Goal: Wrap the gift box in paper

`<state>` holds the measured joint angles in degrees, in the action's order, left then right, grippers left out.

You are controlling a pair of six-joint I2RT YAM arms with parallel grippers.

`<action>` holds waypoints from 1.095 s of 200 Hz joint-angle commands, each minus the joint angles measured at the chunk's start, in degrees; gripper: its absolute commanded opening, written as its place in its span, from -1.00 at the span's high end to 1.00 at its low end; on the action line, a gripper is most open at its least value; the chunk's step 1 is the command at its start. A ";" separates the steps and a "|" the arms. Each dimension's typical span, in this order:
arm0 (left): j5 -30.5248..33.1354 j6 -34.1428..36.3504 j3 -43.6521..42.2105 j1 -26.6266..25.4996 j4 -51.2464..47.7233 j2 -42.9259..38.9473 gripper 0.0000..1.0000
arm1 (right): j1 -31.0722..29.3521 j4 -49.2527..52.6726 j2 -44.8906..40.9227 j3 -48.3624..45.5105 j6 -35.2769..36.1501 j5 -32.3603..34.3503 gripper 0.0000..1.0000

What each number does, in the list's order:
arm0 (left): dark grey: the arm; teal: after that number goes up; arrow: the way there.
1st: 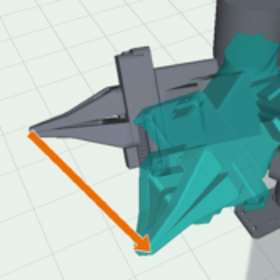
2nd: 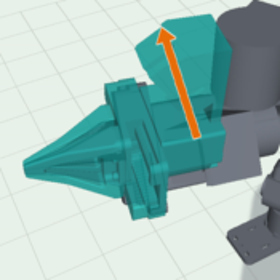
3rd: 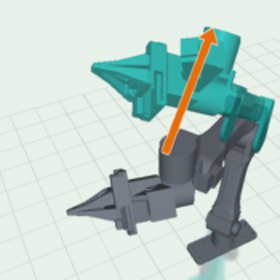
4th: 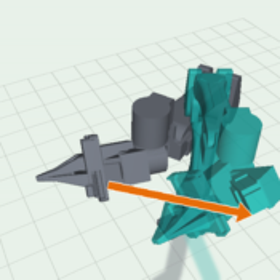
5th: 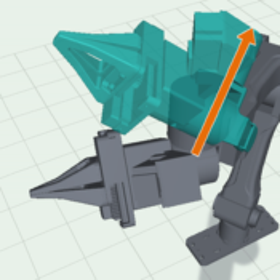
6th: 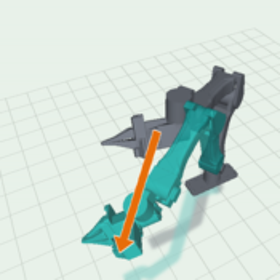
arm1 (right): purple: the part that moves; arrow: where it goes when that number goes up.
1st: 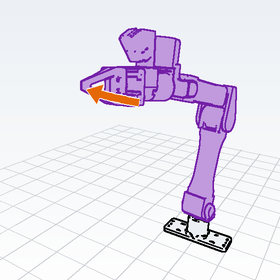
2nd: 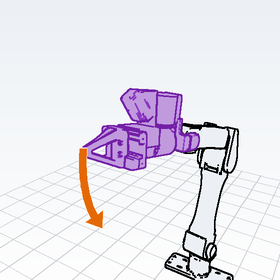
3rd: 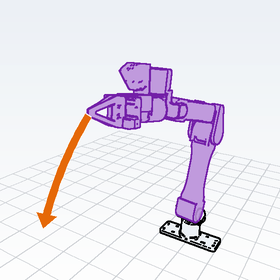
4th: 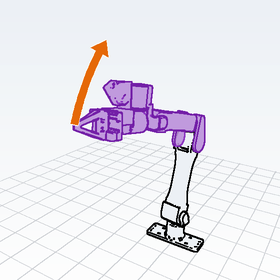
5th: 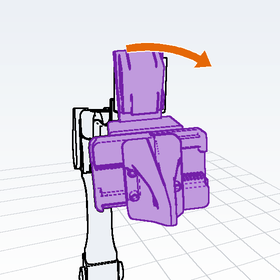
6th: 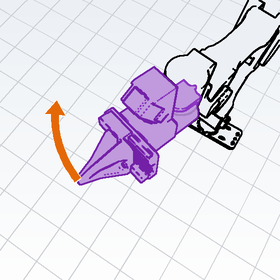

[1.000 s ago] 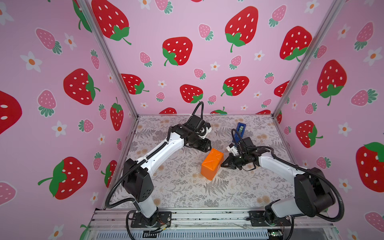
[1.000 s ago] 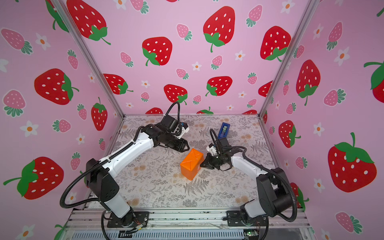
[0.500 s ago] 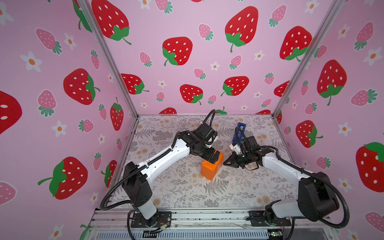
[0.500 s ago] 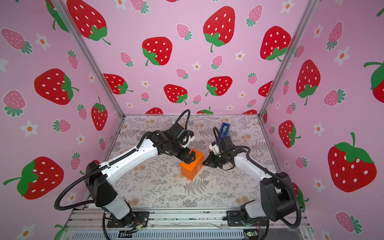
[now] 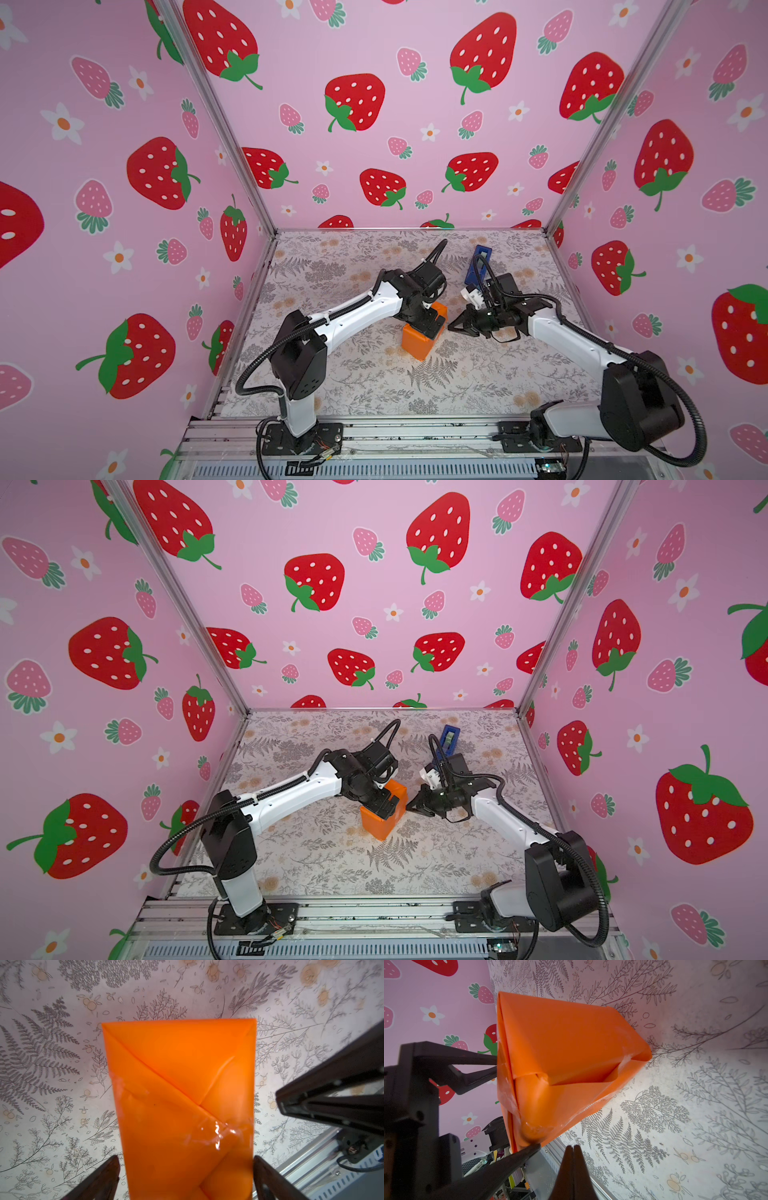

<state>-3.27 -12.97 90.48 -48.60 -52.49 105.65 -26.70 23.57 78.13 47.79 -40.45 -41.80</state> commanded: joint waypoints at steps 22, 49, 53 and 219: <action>-0.47 0.10 2.94 -0.27 -0.73 1.76 -0.70 | 0.73 -0.11 -1.23 -1.82 0.97 -0.54 1.00; -0.51 0.15 3.30 -0.11 -0.64 1.28 -0.51 | 1.21 -0.26 -1.13 -1.81 1.25 -0.74 1.00; -0.51 0.14 3.27 0.01 -0.52 1.17 -0.49 | 1.22 -0.20 -1.06 -1.82 1.30 -0.69 1.00; -39.10 -28.17 -25.78 26.64 54.08 -8.71 -0.30 | 4.08 -20.01 1.53 5.38 -6.16 3.48 -0.01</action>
<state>-34.04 -33.21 67.05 -24.05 -13.80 95.90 -22.85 12.25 77.65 51.22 -43.97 -38.20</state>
